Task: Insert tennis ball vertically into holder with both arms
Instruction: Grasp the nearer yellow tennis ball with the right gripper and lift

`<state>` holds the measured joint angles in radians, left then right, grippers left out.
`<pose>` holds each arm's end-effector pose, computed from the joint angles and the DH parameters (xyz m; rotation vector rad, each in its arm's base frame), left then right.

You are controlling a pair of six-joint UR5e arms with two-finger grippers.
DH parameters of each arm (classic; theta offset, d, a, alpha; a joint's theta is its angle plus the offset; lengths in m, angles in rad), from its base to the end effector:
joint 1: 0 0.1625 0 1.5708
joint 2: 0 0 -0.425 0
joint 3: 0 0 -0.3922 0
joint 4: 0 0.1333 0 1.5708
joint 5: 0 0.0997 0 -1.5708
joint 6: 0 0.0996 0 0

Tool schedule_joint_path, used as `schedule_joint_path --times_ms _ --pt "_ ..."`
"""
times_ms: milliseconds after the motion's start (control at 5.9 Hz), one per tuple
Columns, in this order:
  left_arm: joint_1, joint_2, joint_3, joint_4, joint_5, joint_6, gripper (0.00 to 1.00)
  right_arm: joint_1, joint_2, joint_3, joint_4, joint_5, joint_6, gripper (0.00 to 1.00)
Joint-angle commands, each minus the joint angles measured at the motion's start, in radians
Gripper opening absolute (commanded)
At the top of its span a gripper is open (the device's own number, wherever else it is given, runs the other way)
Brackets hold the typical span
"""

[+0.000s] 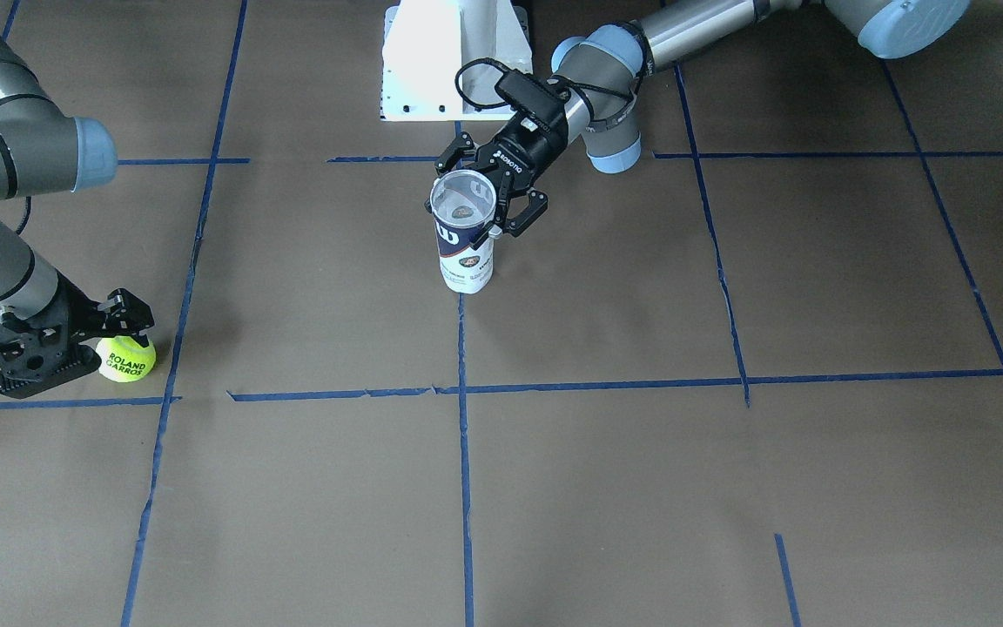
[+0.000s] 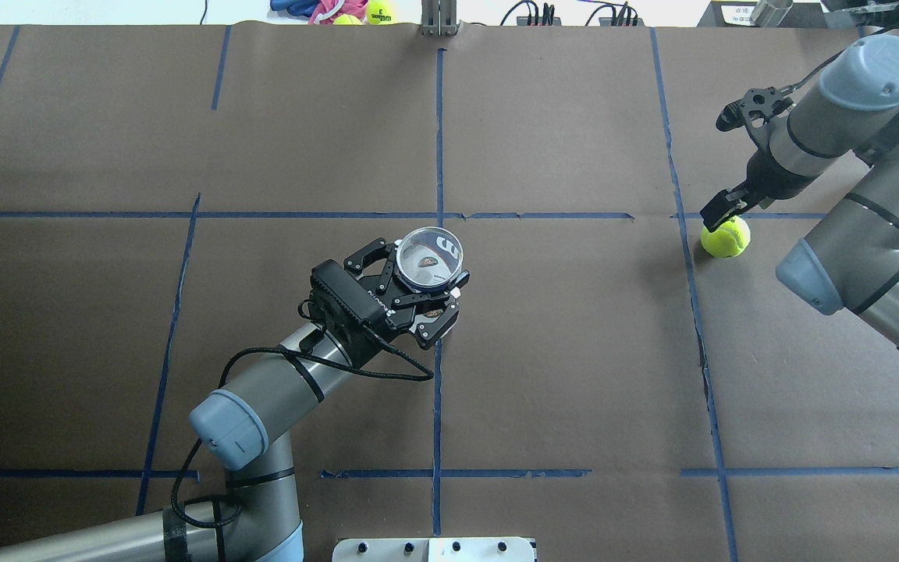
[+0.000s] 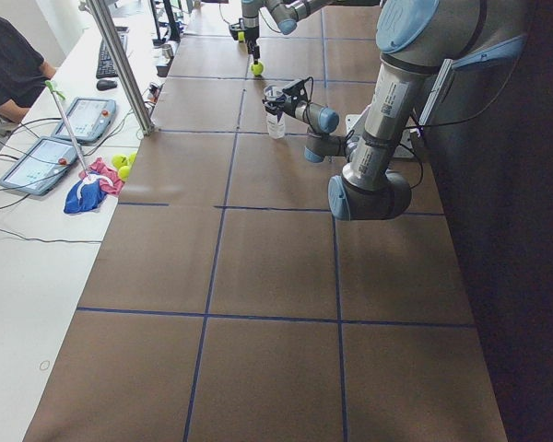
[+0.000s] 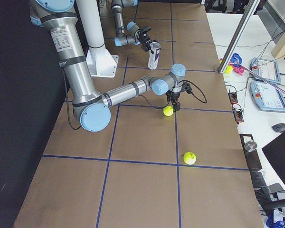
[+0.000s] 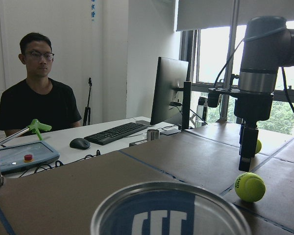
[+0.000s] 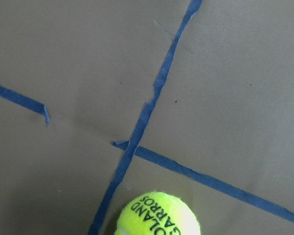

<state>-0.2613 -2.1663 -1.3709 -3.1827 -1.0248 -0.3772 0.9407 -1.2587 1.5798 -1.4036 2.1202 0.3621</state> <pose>0.5659 -0.3429 0.2369 1.5253 1.2008 0.0690 -0.3059 -0.5574 0.4714 0.1632 -0.7041 -0.3904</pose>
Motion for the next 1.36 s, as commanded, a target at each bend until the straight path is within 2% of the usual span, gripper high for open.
schedule_joint_path --times_ms 0,170,339,509,678,848,1018,1187 --pt "0.007 -0.001 0.003 -0.002 0.003 0.001 0.78 -0.045 0.001 -0.026 0.000 -0.054 -0.002 1.00" --pt "0.007 -0.001 0.003 -0.002 0.003 0.001 0.78 -0.063 0.005 -0.053 0.002 -0.087 -0.005 1.00" --pt "0.007 0.000 0.004 -0.002 0.003 0.001 0.78 -0.065 0.008 -0.049 0.002 -0.092 -0.005 0.68" --pt "0.008 0.000 0.004 -0.002 0.003 0.001 0.78 -0.063 0.008 -0.047 0.002 -0.092 -0.012 0.24" --pt "0.013 0.003 0.007 -0.002 0.005 0.001 0.78 -0.059 0.010 0.004 0.000 -0.080 -0.002 0.03" --pt "0.023 0.005 0.007 -0.002 0.005 0.003 0.78 -0.021 0.015 0.132 -0.021 -0.012 0.021 0.03" --pt "0.033 0.005 0.007 -0.002 0.008 0.003 0.78 -0.007 0.080 0.194 -0.021 0.100 0.205 0.03" --pt "0.036 0.005 0.007 -0.002 0.011 0.003 0.81 -0.028 0.134 0.289 -0.017 0.148 0.427 0.04"
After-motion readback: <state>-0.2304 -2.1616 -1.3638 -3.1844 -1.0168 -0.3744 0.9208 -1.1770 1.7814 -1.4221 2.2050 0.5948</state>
